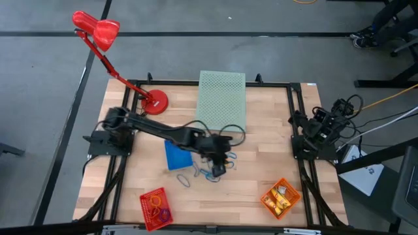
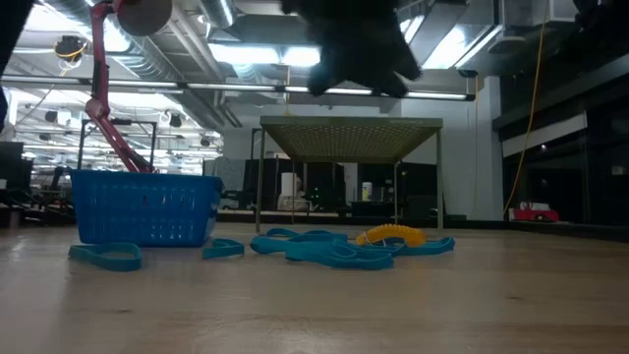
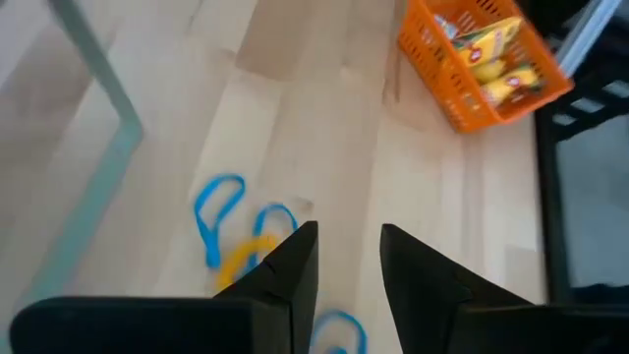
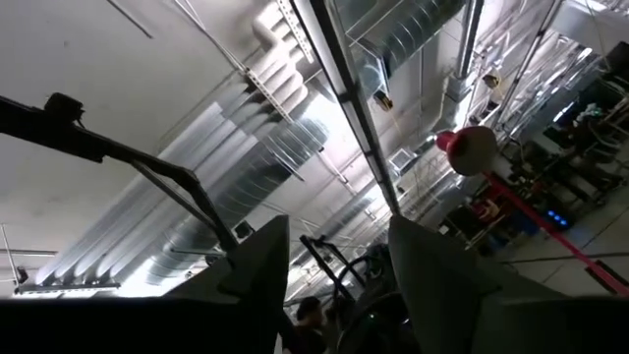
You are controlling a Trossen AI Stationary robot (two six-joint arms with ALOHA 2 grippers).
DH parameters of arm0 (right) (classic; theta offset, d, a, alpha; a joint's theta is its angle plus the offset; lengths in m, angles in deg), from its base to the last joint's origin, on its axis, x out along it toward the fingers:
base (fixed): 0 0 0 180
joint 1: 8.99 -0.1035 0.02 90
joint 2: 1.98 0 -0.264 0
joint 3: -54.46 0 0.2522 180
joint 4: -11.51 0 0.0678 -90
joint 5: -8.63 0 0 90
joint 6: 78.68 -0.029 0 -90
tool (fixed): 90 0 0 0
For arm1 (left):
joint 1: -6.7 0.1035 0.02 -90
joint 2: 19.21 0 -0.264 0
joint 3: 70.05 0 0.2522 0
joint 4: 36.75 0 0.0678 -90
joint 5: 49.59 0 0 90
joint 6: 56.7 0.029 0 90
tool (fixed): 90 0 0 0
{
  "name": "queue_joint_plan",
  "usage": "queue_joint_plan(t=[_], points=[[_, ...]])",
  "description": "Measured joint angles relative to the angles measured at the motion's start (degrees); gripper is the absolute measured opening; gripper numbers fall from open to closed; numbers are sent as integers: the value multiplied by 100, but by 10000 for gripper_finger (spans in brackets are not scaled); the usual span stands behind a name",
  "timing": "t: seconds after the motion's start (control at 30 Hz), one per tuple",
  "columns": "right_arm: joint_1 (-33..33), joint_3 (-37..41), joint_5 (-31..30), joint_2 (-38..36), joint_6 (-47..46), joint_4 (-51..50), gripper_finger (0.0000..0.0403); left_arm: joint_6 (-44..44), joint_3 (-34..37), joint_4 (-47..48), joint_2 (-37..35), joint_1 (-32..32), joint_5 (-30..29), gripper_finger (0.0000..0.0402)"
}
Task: Pick & Place Office Desk Supplies
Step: Put the yellow spring keychain into the red basket
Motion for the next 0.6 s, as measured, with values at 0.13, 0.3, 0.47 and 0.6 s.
queue_joint_plan(t=[0.13,0.3,0.47,0.6], points=[[0,0,-10,2,-24,-15,178,591,-831,671,636,-2,-89,101],[0,0,-23,2,-41,-87,178,1205,-1717,1310,1382,-48,-32,100],[0,0,-10,2,-234,-241,178,1691,-2554,2270,2038,-86,-191,98],[0,-2,5,0,-467,-462,178,1896,-3070,3033,2397,-121,-382,98]])
